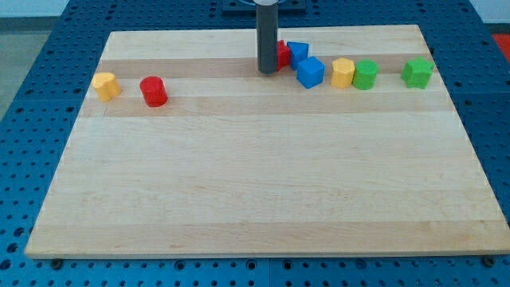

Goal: Place the arm below the green circle

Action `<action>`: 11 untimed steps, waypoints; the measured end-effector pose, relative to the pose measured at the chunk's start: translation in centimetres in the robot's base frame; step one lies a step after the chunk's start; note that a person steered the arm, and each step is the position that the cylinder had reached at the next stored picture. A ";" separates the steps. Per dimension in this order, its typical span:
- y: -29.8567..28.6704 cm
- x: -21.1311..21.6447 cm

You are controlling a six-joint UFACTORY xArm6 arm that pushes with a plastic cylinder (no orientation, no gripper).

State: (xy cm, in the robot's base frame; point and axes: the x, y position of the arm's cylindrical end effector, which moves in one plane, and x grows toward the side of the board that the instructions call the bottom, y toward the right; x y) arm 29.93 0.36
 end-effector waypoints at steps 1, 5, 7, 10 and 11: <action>0.0 2.0; 12.5 6.4; 17.2 6.9; 14.4 4.8; 13.1 3.2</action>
